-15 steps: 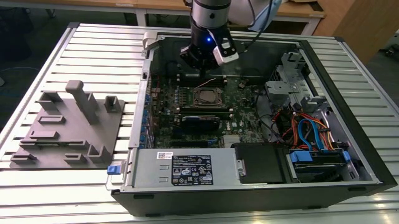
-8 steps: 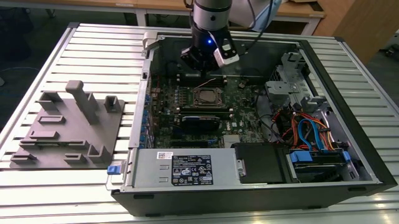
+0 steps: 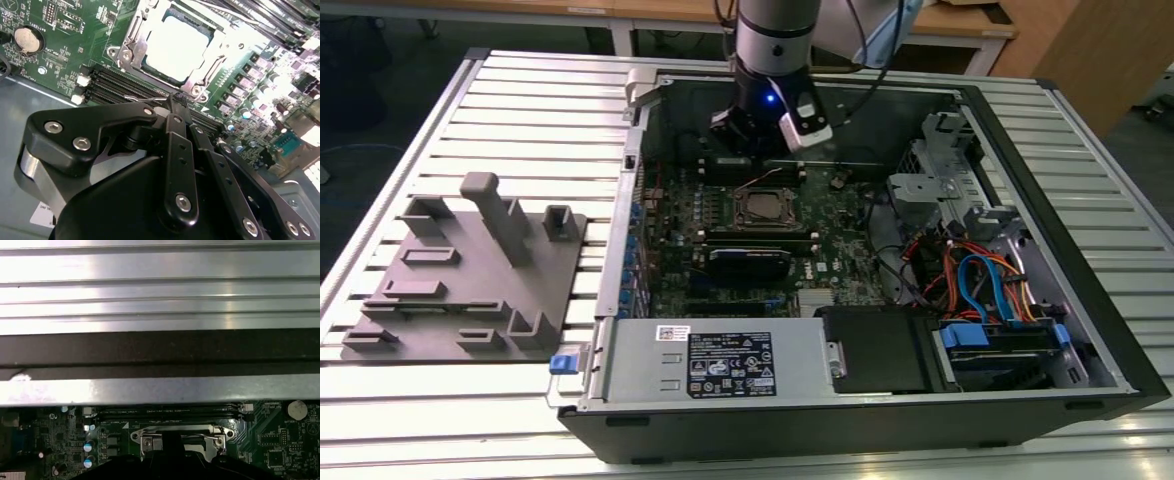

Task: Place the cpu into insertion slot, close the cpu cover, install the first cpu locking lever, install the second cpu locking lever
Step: 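Install the first cpu locking lever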

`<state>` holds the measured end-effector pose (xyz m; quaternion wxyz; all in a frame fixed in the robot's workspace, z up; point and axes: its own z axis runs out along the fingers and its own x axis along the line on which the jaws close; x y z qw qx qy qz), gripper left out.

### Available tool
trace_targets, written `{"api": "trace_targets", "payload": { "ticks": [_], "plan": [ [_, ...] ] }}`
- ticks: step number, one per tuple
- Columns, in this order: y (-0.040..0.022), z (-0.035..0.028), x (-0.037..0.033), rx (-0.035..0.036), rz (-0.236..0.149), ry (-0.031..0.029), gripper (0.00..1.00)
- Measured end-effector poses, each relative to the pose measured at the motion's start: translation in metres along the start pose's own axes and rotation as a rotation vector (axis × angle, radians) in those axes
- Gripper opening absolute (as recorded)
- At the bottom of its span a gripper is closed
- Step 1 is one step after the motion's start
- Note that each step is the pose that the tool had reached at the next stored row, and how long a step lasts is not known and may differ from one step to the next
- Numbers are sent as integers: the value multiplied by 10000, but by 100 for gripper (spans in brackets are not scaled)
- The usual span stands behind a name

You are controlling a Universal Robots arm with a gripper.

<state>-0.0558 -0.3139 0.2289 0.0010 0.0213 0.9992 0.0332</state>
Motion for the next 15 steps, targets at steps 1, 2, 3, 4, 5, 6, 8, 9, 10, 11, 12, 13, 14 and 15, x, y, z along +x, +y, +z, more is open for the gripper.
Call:
{"api": "trace_targets", "payload": {
  "ticks": [1, 2, 3, 4, 5, 6, 8, 9, 10, 11, 12, 13, 14, 15],
  "plan": [
    [12, 5, -4, 0, 1, -1, 10],
    [21, 8, -6, -1, 0, -2, 10],
    [27, 10, -9, -2, -1, -1, 10],
    [29, 12, -10, -3, -2, -2, 10],
    [30, 12, -11, -3, -2, -2, 10],
    [33, 13, -13, -1, -1, -1, 10],
    [40, 14, -16, 0, 0, -1, 10],
    [45, 14, -19, 0, -1, -1, 10],
    [48, 15, -23, 1, -1, -1, 10],
    [53, 17, -29, 0, -1, -1, 10],
    [57, 19, -35, 0, 0, -1, 10],
    [62, 20, -40, 1, -1, -1, 10],
    [67, 22, -46, 0, -1, -1, 10],
    [71, 24, -52, 0, -1, -1, 10]
  ]
}}
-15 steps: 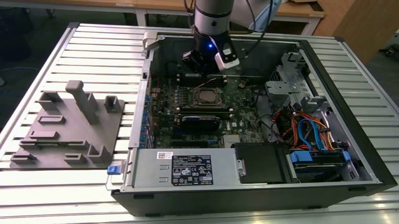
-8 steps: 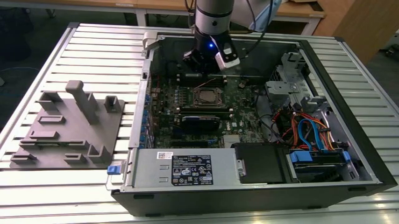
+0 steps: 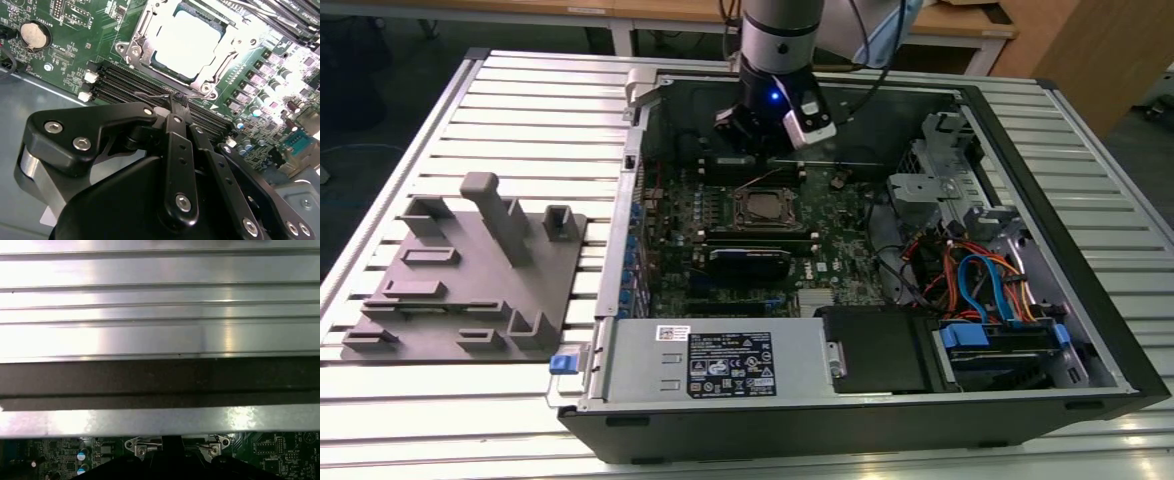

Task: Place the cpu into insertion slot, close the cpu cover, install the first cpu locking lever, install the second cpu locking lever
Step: 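Install the first cpu locking lever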

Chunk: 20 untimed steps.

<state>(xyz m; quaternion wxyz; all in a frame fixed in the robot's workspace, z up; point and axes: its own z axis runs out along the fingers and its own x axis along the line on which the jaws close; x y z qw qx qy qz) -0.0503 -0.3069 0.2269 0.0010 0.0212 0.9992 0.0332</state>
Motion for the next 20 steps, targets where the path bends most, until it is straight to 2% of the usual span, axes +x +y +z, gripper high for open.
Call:
{"api": "trace_targets", "payload": {
  "ticks": [13, 20],
  "plan": [
    [56, 58, -34, 0, -1, 1, 10],
    [59, 70, -79, -1, 0, 2, 10]
  ]
}}
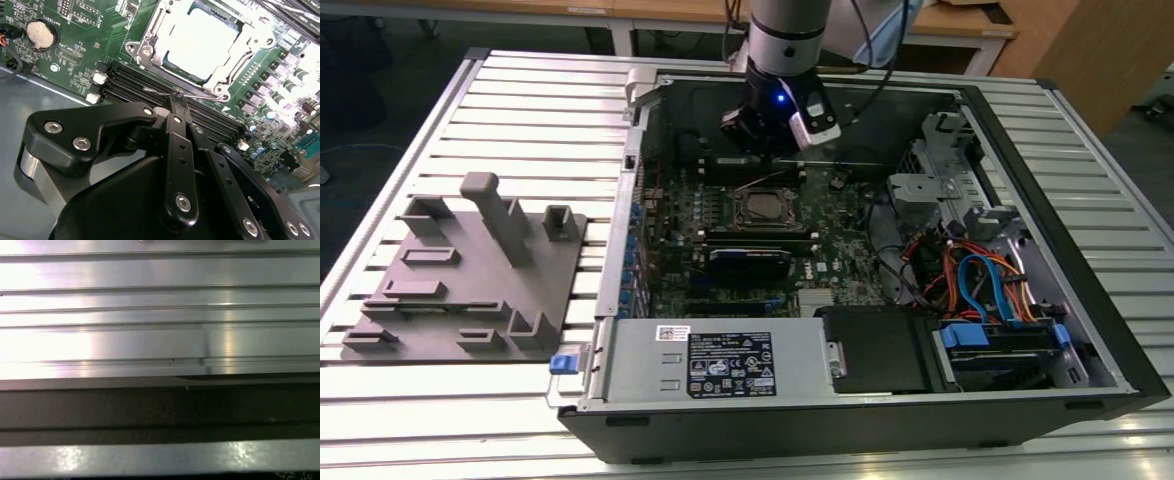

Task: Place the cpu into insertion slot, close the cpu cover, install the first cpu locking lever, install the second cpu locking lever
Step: 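Install the first cpu locking lever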

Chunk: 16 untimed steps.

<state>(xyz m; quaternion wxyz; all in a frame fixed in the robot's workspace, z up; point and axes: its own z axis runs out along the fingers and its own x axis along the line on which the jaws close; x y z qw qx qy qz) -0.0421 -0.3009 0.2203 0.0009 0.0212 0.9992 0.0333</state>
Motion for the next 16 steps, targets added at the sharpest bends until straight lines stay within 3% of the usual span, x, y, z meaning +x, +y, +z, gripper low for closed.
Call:
{"api": "trace_targets", "payload": {
  "ticks": [16],
  "plan": [
    [0, 52, -73, -9, 0, 1, 10]
  ]
}}
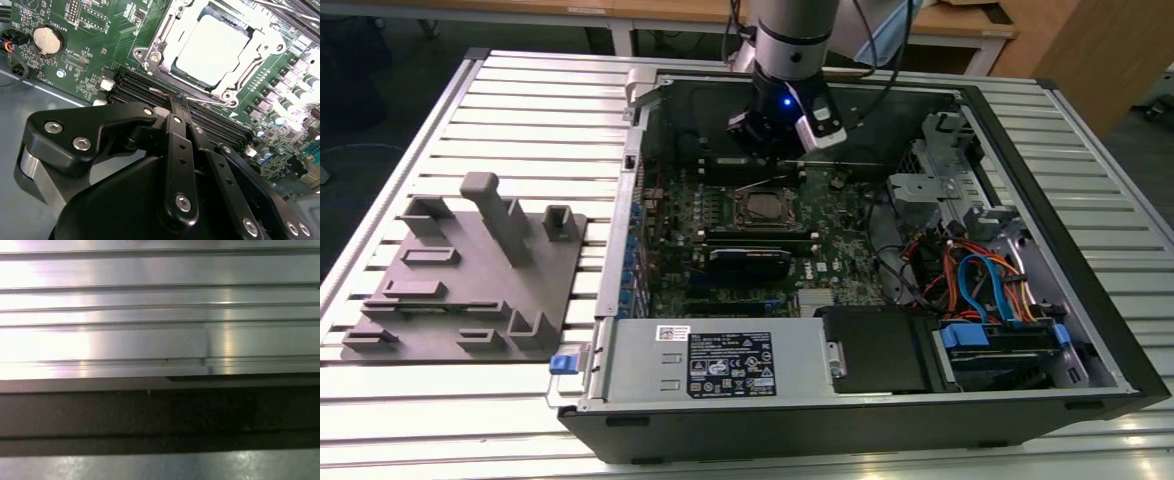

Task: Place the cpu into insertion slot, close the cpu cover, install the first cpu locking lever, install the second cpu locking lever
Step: 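Install the first cpu locking lever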

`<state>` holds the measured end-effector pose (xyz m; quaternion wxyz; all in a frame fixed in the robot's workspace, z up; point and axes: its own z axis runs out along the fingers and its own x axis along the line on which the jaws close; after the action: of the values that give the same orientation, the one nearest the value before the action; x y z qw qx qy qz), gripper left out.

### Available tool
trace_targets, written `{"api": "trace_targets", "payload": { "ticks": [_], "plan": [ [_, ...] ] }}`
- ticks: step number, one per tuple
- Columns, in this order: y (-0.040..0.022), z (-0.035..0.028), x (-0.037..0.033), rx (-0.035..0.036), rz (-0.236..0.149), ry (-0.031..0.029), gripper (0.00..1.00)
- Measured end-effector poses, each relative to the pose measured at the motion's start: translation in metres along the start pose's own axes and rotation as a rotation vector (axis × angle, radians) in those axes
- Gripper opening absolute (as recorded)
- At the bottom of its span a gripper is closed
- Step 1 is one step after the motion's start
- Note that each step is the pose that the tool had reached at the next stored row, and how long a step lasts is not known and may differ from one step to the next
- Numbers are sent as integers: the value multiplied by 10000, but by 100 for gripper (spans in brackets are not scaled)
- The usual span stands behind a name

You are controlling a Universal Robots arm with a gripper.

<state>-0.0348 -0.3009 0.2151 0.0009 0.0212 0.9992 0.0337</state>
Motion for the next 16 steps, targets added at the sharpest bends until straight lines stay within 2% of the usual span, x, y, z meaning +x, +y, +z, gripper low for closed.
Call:
{"api": "trace_targets", "payload": {
  "ticks": [2, 4, 5, 16],
  "plan": [
    [-1, 9, -5, -58, 2, 4, 10],
    [-1, 15, -10, -192, 12, 7, 10],
    [-1, 18, -11, -210, 17, 6, 10],
    [1, 15, -9, -194, 24, 5, 10]
  ]
}}
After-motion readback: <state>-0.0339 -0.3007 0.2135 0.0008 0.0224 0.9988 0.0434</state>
